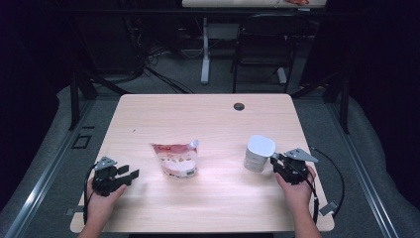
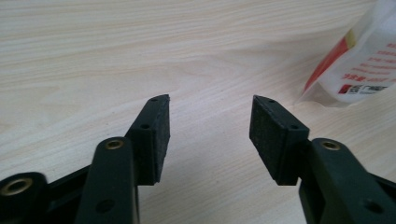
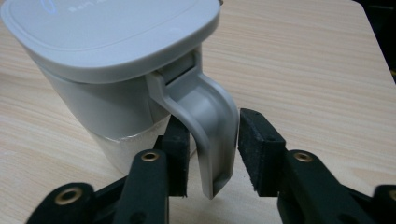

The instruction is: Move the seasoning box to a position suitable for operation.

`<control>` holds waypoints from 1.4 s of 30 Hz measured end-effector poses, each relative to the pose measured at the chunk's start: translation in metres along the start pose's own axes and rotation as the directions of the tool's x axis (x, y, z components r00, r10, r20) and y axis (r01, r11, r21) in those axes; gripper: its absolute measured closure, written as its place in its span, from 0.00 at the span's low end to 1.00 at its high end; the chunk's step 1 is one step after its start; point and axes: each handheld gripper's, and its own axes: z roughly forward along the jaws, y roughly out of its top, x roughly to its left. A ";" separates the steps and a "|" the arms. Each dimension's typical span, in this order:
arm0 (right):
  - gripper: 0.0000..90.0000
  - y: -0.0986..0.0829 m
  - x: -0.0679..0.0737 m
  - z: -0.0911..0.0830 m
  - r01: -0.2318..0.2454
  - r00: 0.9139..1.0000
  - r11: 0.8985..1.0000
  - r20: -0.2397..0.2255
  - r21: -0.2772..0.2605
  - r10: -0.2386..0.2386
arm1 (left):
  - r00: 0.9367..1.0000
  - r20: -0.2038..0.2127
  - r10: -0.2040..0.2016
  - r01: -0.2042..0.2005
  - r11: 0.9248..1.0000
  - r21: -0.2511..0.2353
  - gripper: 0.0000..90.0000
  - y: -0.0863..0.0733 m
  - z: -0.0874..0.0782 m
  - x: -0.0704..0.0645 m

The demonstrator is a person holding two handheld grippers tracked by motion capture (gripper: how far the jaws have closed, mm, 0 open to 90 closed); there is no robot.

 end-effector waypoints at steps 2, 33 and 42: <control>0.75 0.002 0.003 0.003 0.029 0.999 1.000 0.022 0.010 -0.029 | 1.000 -0.007 0.000 0.000 1.000 -0.002 0.56 -0.001 0.001 -0.001; 0.78 -0.006 0.026 -0.020 0.193 0.979 0.979 -0.074 0.061 -0.189 | 1.000 -0.015 -0.007 0.007 1.000 -0.011 0.56 0.002 0.002 0.003; 0.78 -0.007 0.050 -0.025 0.273 0.948 0.961 -0.188 0.055 -0.258 | 1.000 -0.017 0.000 0.000 1.000 -0.009 0.56 0.002 0.001 0.003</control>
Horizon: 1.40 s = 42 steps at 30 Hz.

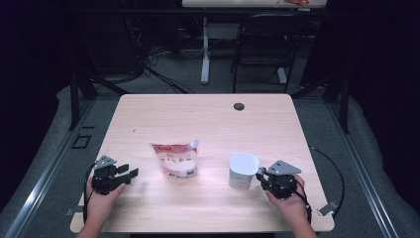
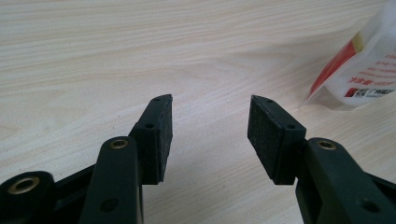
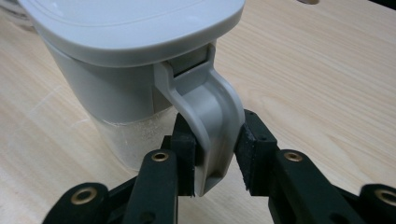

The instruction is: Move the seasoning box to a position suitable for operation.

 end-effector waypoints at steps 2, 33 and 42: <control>0.78 0.000 0.003 0.001 0.006 1.000 1.000 -0.024 -0.002 -0.006 | 1.000 0.002 -0.001 0.001 1.000 0.001 0.56 0.000 0.000 0.001; 0.70 -0.007 -0.012 -0.020 -0.088 0.992 0.995 -0.093 -0.054 0.083 | 1.000 -0.005 -0.009 0.009 1.000 -0.002 0.56 -0.003 -0.003 0.002; 0.60 -0.006 -0.015 -0.036 -0.178 0.981 0.974 -0.108 -0.138 0.164 | 1.000 -0.002 -0.007 0.007 1.000 0.003 0.56 -0.002 -0.004 0.002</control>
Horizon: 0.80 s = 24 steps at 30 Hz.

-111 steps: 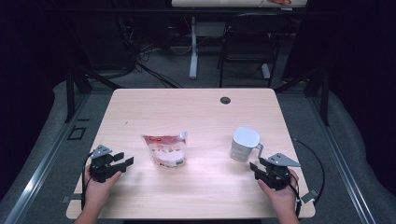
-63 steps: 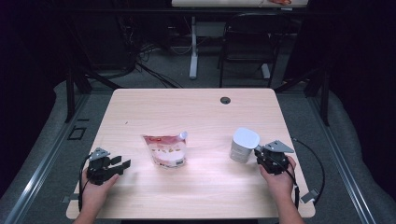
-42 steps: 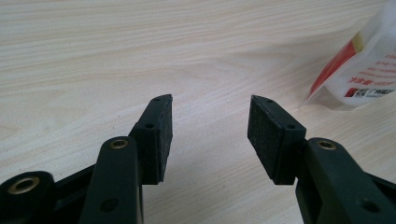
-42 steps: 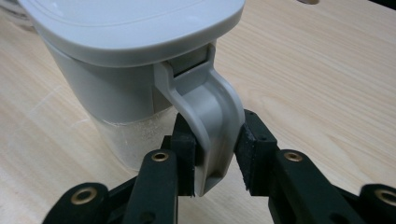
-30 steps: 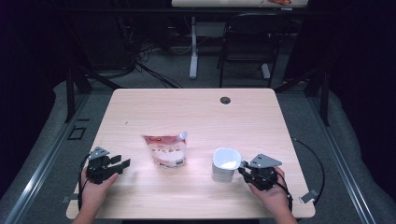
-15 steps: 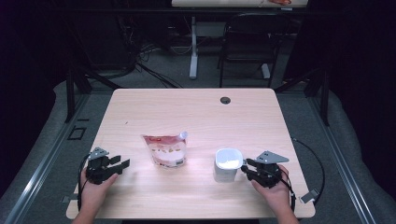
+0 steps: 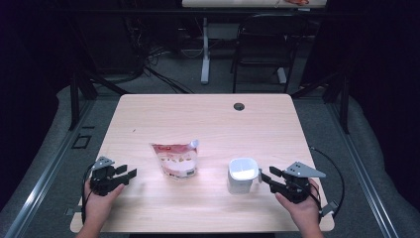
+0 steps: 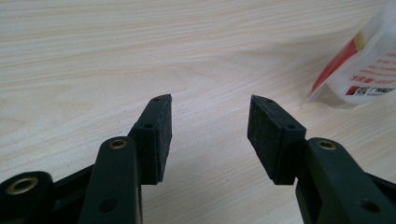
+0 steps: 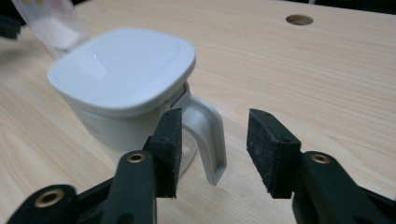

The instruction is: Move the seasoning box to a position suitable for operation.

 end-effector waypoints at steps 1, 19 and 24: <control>0.59 0.001 0.000 -0.001 -0.015 1.000 1.000 0.002 -0.011 0.015 | 1.000 -0.004 -0.004 0.004 1.000 -0.009 0.56 0.000 0.001 -0.001; 0.55 0.060 0.005 0.005 -0.121 0.991 0.984 0.074 0.129 0.112 | 1.000 -0.006 -0.005 0.005 1.000 -0.003 0.55 -0.002 0.001 0.000; 0.56 0.069 0.010 0.010 -0.109 0.991 0.974 0.092 0.198 0.093 | 1.000 -0.009 -0.007 0.007 1.000 -0.006 0.55 -0.002 0.000 0.000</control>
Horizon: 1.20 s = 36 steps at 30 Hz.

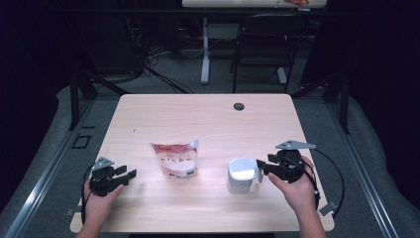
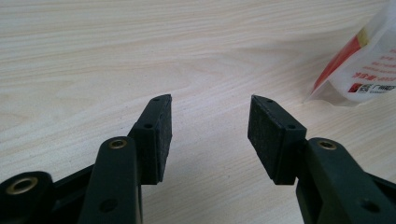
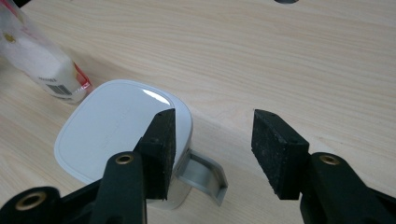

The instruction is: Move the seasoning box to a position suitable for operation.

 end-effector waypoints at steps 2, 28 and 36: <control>0.56 0.002 0.003 0.001 0.006 1.000 1.000 0.007 0.015 -0.006 | 1.000 0.000 0.002 -0.002 1.000 0.002 0.55 0.000 0.000 0.000; 0.80 -0.003 0.005 0.006 -0.013 0.999 1.000 -0.045 0.022 0.014 | 1.000 0.004 0.000 0.000 1.000 0.004 0.55 0.000 0.001 0.000; 0.85 -0.004 0.002 0.006 -0.023 0.998 1.000 -0.065 0.018 0.025 | 1.000 0.009 0.002 -0.002 1.000 0.017 0.55 0.000 0.000 0.000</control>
